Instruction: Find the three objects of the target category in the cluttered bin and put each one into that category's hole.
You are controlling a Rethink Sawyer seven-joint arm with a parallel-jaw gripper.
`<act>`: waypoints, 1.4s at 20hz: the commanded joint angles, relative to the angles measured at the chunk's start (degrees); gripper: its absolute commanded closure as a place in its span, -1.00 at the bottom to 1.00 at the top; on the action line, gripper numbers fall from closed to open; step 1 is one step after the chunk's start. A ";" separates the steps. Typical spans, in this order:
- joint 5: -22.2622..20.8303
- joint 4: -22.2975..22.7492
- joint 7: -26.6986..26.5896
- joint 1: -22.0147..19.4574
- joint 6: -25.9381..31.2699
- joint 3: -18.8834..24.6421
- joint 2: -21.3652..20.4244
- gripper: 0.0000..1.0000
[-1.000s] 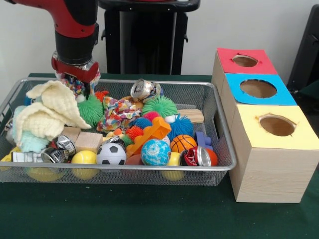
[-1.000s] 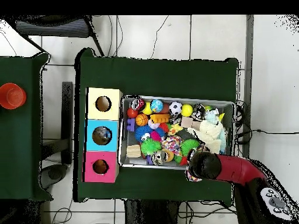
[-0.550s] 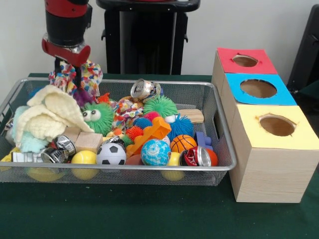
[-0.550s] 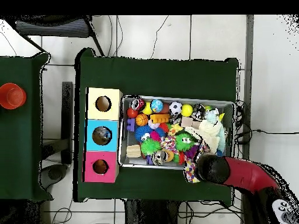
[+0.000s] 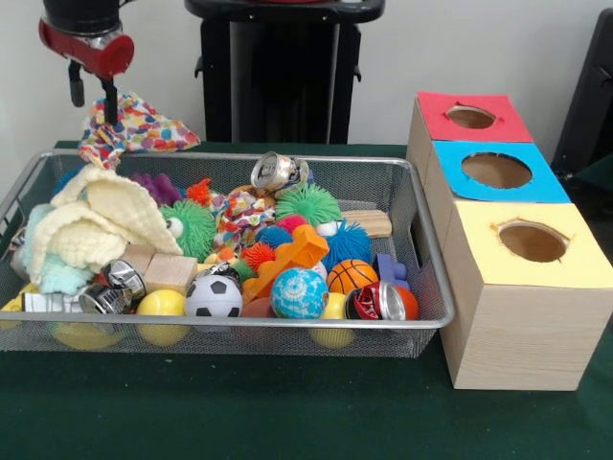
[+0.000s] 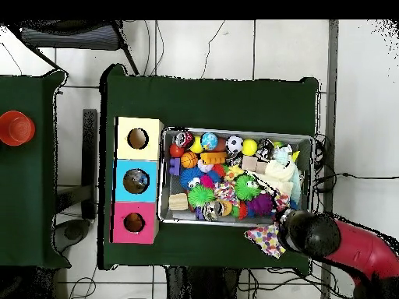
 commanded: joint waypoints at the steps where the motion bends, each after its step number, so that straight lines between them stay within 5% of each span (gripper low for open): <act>1: 4.30 5.92 -7.28 -4.37 -2.23 12.51 0.51 -1.00; 10: 6.44 11.56 -3.36 -10.19 -12.04 22.89 2.35 -1.00; 21: 5.10 10.39 0.38 -8.19 -15.72 25.75 3.67 -1.00; 28: 1.64 7.18 0.96 -5.55 -19.10 23.49 6.26 -1.00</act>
